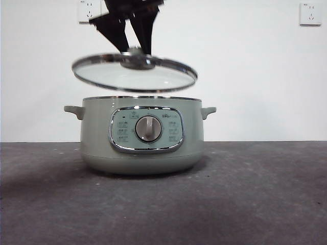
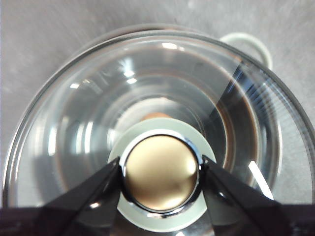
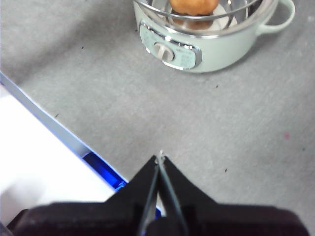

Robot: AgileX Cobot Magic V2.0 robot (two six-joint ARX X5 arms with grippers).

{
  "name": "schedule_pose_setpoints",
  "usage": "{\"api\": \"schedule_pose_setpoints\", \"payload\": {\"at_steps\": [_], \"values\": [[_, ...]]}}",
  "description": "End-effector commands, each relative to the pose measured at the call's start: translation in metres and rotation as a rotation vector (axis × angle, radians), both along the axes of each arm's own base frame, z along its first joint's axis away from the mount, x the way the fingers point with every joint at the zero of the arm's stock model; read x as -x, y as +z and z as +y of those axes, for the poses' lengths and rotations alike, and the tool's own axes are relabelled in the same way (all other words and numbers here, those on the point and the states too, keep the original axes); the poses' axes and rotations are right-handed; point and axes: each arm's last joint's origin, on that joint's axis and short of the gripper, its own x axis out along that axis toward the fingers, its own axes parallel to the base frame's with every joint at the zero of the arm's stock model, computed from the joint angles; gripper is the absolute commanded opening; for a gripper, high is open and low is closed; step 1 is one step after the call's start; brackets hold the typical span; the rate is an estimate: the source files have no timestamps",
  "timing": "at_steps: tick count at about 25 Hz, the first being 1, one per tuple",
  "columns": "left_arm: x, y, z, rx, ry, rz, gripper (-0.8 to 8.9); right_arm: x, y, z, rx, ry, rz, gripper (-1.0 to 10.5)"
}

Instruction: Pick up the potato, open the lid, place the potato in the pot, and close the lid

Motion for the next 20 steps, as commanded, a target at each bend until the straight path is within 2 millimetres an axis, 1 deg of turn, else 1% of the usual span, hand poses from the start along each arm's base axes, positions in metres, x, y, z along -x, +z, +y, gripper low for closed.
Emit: {"api": "schedule_pose_setpoints", "payload": {"at_steps": [1,5,8,12,20], "values": [[-0.004,-0.003,-0.004,0.021,0.012,-0.003,-0.09,0.006,-0.005,-0.008,0.011,-0.019,0.022,0.0],[-0.012,-0.02,-0.011,0.002,0.007,0.032,-0.09,0.013,-0.005,-0.016,-0.014,-0.036,0.02,0.0],[-0.017,-0.03,-0.014,-0.015,0.007,0.056,-0.09,0.014,-0.005,-0.018,-0.02,-0.039,0.018,0.0],[-0.02,-0.039,-0.016,-0.027,0.007,0.079,-0.09,0.014,-0.005,-0.018,-0.02,-0.038,0.018,0.0],[-0.027,-0.038,-0.015,-0.003,0.017,0.036,-0.09,0.014,-0.005,-0.018,-0.02,-0.038,0.018,0.0]]}}
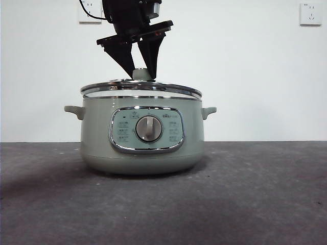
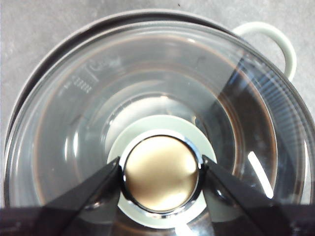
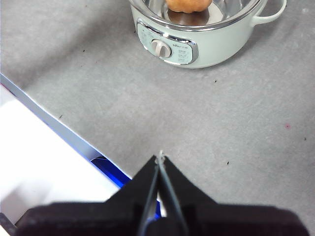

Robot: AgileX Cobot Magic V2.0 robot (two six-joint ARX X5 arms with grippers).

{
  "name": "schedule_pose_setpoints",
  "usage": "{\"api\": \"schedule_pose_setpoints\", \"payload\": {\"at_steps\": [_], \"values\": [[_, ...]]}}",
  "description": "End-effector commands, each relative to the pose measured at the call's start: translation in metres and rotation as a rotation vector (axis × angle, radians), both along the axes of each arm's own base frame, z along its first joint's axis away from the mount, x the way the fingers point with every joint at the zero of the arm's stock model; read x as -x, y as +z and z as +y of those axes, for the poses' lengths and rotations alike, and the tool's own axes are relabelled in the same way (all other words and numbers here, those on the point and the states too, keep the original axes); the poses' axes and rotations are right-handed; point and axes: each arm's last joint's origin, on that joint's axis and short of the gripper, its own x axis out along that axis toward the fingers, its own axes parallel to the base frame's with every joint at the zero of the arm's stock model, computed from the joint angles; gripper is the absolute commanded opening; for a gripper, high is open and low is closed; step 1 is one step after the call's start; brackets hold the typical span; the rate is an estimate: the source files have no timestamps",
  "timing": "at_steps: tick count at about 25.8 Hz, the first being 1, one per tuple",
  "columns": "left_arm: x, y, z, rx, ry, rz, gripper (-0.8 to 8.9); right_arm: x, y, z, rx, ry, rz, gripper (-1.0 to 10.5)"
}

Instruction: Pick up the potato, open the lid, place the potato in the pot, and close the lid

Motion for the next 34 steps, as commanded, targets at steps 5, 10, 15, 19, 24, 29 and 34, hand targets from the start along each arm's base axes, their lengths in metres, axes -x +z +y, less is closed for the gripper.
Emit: {"api": "schedule_pose_setpoints", "payload": {"at_steps": [5,10,15,19,24,29,34], "values": [[-0.01,-0.007,-0.002,0.02,0.011,-0.02,-0.09,0.001,-0.004,-0.001,0.024,-0.009,0.023,0.0],[-0.012,-0.008,-0.002,0.022,0.003,-0.035,-0.09,0.001,-0.004,-0.001,0.024,-0.009,0.023,0.0],[-0.014,-0.03,-0.006,-0.007,-0.01,0.009,-0.09,0.001,-0.004,-0.001,0.024,-0.009,0.023,0.0],[-0.013,-0.036,-0.009,-0.012,-0.016,0.017,-0.09,0.001,-0.004,-0.001,0.025,-0.007,0.022,0.0],[-0.008,-0.037,-0.013,-0.032,-0.057,0.041,-0.03,0.001,-0.004,-0.001,0.025,-0.006,0.022,0.0],[-0.003,-0.04,-0.008,-0.079,-0.08,0.099,0.79,0.001,-0.004,-0.001,0.025,-0.007,0.022,0.0],[-0.003,-0.04,-0.006,-0.082,-0.074,0.108,3.83,0.0,-0.004,-0.001,0.037,-0.024,0.006,0.0]]}}
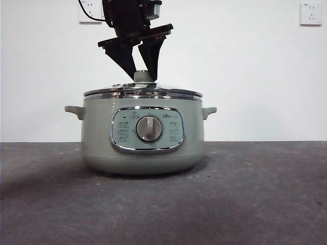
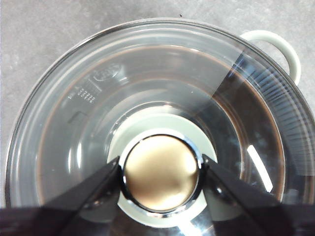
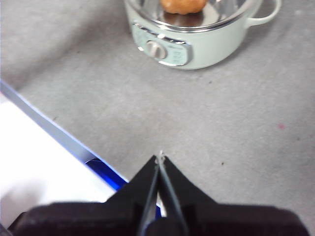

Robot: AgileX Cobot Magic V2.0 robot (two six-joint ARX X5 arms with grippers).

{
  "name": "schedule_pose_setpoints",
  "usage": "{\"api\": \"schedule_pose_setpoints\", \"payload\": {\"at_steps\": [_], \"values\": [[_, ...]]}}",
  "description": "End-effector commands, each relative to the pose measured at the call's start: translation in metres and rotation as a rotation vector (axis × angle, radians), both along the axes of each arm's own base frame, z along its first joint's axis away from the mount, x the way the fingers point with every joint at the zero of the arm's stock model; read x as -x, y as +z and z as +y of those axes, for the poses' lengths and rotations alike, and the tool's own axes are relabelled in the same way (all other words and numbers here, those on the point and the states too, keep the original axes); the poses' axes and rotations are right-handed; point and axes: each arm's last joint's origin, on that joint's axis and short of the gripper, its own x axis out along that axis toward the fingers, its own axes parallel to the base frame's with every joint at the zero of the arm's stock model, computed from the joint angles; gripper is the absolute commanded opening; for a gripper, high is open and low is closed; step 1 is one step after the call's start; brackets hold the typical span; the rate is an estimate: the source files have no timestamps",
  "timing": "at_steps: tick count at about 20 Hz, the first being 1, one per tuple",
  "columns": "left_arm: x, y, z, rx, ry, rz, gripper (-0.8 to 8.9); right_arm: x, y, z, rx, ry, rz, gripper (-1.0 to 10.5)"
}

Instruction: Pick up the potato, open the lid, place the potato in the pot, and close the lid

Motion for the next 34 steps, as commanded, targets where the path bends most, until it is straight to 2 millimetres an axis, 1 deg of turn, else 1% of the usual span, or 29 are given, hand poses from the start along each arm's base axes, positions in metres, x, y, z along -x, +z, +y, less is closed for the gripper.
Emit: {"api": "schedule_pose_setpoints", "payload": {"at_steps": [1,8,11,14,16,19,21,22,23,24,25,30,34], "values": [[-0.002,-0.032,-0.004,-0.077,-0.049,0.126,3.83,0.001,-0.004,-0.001,0.025,-0.008,0.021,0.0],[-0.002,-0.032,-0.005,-0.077,-0.05,0.124,3.83,0.001,-0.004,-0.001,0.024,-0.01,0.022,0.0],[0.0,-0.024,-0.003,-0.066,-0.05,0.104,3.83,0.001,-0.004,-0.001,0.024,-0.01,0.022,0.0],[0.007,-0.003,0.002,-0.04,-0.047,0.049,3.83,0.001,-0.004,-0.001,0.024,-0.01,0.022,0.0],[0.015,0.015,0.006,-0.022,-0.044,0.012,3.83,0.001,-0.004,-0.001,0.024,-0.01,0.022,0.0],[0.032,0.044,0.016,0.007,-0.044,-0.04,3.81,0.001,-0.004,-0.001,0.024,-0.01,0.022,0.0],[0.045,0.06,0.023,0.017,-0.043,-0.056,3.62,0.001,-0.004,-0.001,0.024,-0.01,0.022,0.0],[0.051,0.067,0.027,0.023,-0.041,-0.065,2.82,0.001,-0.004,-0.001,0.024,-0.011,0.021,0.0],[0.057,0.076,0.03,0.042,-0.047,-0.082,1.39,0.001,-0.004,-0.001,0.029,-0.018,0.015,0.0],[0.064,0.084,0.033,0.066,-0.055,-0.096,0.16,0.0,-0.004,-0.002,0.038,-0.03,0.003,0.0],[0.072,0.093,0.037,0.089,-0.064,-0.113,-0.06,0.0,-0.004,-0.002,0.049,-0.044,-0.011,0.0],[0.107,0.131,0.057,0.157,-0.077,-0.209,-0.04,-0.001,-0.004,-0.002,0.059,-0.055,-0.021,0.0],[0.13,0.152,0.07,0.189,-0.078,-0.273,-0.04,-0.001,-0.004,-0.002,0.06,-0.055,-0.02,0.0]]}}
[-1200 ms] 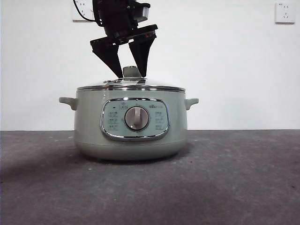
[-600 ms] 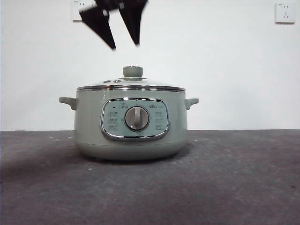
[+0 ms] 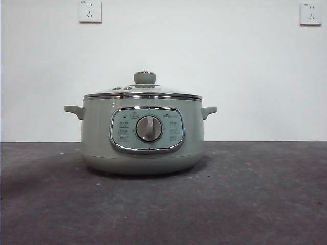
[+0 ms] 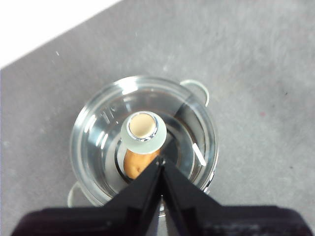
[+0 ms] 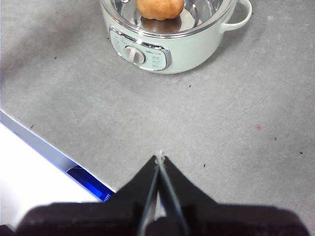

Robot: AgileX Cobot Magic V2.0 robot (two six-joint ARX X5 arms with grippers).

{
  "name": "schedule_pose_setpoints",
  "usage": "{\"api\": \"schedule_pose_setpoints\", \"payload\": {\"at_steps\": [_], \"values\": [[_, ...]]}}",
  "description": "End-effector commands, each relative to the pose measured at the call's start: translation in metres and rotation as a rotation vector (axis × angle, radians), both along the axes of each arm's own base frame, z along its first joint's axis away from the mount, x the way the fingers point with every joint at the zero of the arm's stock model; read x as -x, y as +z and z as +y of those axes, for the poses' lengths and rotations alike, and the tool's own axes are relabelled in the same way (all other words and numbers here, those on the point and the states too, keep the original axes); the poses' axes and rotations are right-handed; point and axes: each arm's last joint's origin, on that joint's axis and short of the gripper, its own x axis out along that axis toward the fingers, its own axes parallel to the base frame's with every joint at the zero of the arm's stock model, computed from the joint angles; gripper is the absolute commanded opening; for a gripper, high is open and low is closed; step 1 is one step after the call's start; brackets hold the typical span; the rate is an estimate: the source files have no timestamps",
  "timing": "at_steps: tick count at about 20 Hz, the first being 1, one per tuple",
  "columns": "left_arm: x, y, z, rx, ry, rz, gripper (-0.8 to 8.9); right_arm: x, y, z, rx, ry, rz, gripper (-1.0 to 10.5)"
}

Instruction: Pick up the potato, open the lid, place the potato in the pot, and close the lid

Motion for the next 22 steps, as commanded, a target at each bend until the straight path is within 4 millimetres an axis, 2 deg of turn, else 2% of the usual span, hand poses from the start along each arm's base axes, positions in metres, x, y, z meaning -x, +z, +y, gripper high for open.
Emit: {"api": "schedule_pose_setpoints", "payload": {"at_steps": [1,9,11,14,22], "values": [[0.007,0.006,0.003,0.013,-0.004,-0.016,-0.04,0.0,-0.004,0.0,0.023,-0.006,0.025,0.0],[0.011,0.008,0.005,0.018,-0.004,-0.025,-0.04,0.0,-0.004,0.0,0.023,-0.006,0.025,0.0],[0.01,0.009,0.007,-0.04,-0.033,-0.063,-0.04,0.001,-0.004,0.0,0.023,-0.006,0.024,0.0],[0.015,0.016,0.021,-0.072,0.039,-0.109,-0.04,0.0,-0.004,0.0,0.023,-0.006,0.025,0.0],[0.056,0.046,0.057,-0.109,0.12,-0.262,-0.04,0.0,-0.004,0.0,0.023,-0.006,0.025,0.0]]}}
